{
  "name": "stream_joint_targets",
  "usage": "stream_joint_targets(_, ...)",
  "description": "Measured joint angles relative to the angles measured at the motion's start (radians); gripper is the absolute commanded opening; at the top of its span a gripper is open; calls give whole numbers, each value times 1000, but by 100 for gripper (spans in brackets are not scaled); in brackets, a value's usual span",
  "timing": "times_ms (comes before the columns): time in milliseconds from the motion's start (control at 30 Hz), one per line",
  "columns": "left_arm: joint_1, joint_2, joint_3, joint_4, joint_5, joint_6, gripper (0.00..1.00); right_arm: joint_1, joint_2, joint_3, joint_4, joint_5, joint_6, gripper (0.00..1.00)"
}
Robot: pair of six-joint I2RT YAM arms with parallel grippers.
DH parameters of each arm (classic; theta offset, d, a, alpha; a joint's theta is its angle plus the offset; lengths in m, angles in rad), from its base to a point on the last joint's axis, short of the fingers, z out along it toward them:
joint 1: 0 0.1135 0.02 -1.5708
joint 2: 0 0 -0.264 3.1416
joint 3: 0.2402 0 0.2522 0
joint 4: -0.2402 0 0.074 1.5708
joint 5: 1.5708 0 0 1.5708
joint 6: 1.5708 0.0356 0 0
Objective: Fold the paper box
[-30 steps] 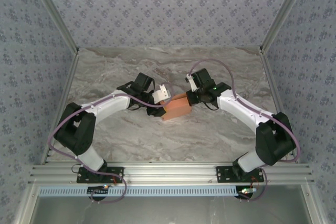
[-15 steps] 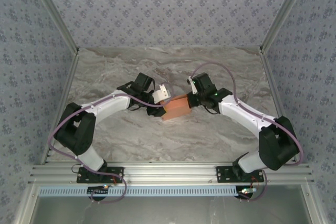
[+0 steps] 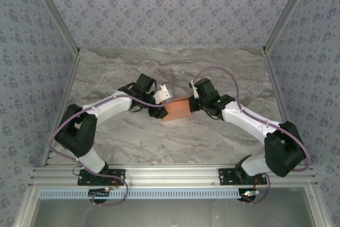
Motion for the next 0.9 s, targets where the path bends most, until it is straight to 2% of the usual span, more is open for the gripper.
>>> stream_joint_targets(233, 0, -13, 0, 2, -11, -56, 66, 19, 0, 0, 0, 8, 11, 2)
stream_joint_targets(400, 0, -52, 0, 18, -24, -101, 66, 25, 0, 0, 0, 11, 16, 2)
stream_joint_targets(533, 0, -126, -16, 40, -84, -174, 64, 32, 0, 1, -2, 16, 18, 2)
stream_joint_targets(733, -4, -276, -82, 50, -206, -294, 56, 36, 0, 5, -8, 19, 18, 2)
stream_joint_targets(900, -34, -331, -127, 25, -287, -349, 53, 36, 0, 7, -13, 24, 18, 2)
